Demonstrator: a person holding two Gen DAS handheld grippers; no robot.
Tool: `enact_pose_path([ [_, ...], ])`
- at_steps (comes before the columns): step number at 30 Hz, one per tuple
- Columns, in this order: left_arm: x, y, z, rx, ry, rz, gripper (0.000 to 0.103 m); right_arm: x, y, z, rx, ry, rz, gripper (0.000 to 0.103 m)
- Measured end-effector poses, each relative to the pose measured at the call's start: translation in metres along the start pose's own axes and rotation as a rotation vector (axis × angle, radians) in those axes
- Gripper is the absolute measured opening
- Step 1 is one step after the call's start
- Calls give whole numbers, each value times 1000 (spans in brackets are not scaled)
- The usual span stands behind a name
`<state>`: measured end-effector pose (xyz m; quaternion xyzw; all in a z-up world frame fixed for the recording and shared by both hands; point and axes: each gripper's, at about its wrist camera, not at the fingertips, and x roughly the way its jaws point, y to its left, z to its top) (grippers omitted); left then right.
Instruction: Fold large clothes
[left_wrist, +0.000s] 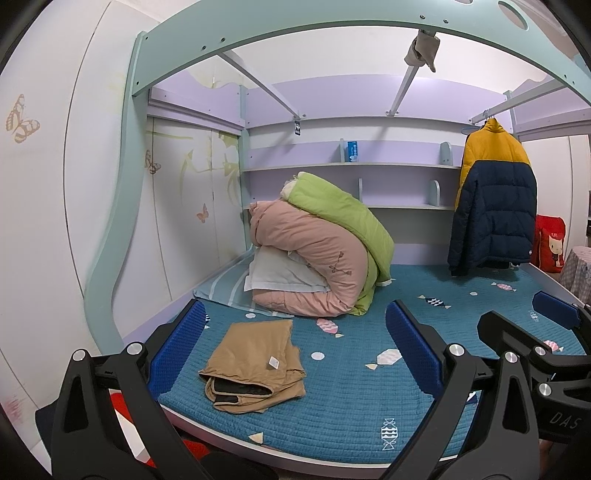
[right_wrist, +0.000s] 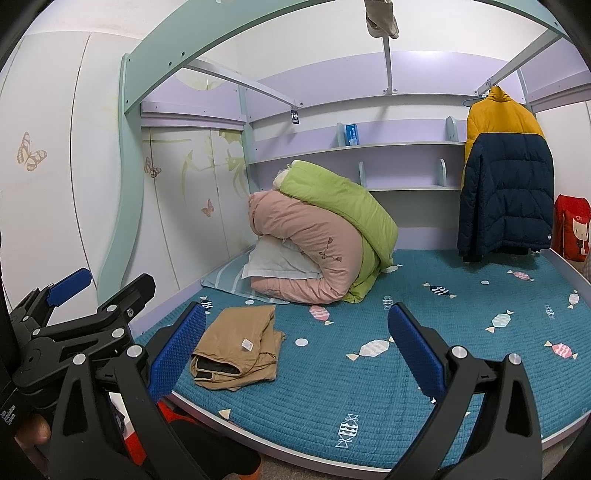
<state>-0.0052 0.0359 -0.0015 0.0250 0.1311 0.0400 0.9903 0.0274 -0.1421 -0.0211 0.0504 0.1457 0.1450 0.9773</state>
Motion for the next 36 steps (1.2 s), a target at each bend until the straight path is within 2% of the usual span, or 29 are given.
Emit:
enact_pose_path([
  [27, -2, 8, -5, 5, 8, 15, 98, 4, 1, -3, 17, 12, 11, 95],
  [36, 11, 9, -7, 30, 25, 21, 98, 10, -4, -7, 43, 26, 18, 95],
])
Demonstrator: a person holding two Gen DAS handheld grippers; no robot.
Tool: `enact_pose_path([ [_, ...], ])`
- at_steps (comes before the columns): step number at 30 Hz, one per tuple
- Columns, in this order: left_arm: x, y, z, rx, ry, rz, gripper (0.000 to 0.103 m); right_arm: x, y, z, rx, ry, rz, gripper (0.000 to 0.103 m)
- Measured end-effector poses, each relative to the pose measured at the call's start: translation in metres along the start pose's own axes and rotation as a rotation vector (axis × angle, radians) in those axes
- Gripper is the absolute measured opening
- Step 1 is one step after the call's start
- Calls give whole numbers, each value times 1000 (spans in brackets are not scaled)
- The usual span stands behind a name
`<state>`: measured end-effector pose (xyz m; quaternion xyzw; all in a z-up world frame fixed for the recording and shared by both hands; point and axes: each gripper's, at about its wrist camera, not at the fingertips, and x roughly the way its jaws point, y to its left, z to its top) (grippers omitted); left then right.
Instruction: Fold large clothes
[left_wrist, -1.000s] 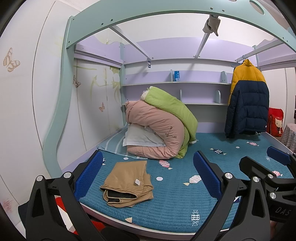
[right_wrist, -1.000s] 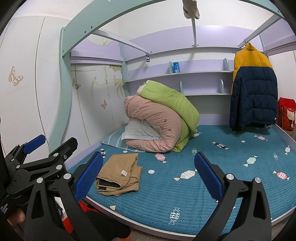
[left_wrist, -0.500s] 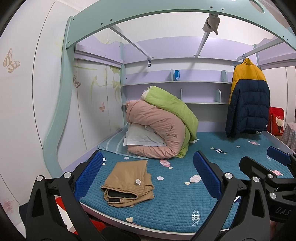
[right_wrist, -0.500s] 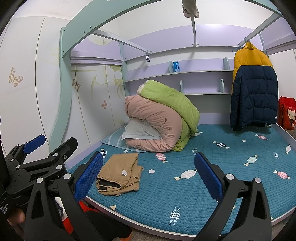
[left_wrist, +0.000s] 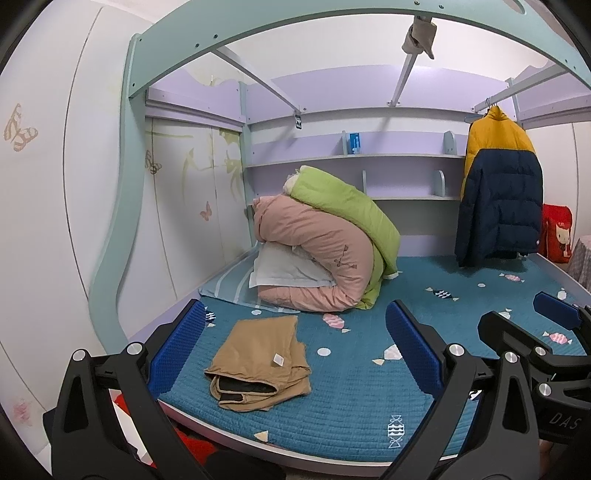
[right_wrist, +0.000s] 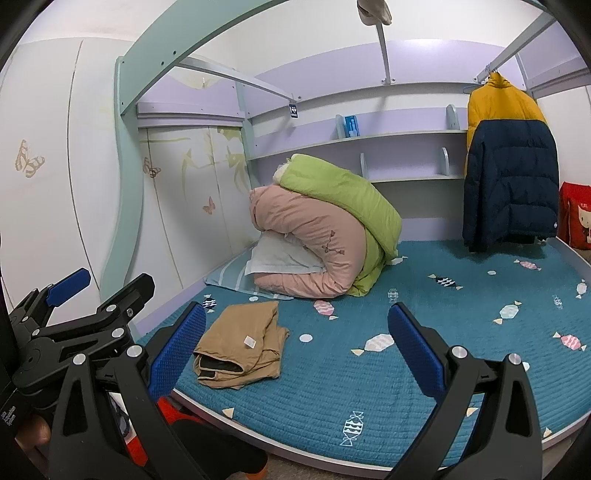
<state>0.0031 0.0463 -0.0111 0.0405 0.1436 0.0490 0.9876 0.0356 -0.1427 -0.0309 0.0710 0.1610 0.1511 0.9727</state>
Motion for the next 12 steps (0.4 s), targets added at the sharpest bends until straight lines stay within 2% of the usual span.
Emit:
enact_pose_path([
  [6, 17, -11, -1, 33, 36, 5, 98, 14, -16, -6, 39, 28, -12, 95],
  [12, 54, -40, -13, 82, 112, -9, 98, 43, -54, -23, 96, 96, -55, 95],
])
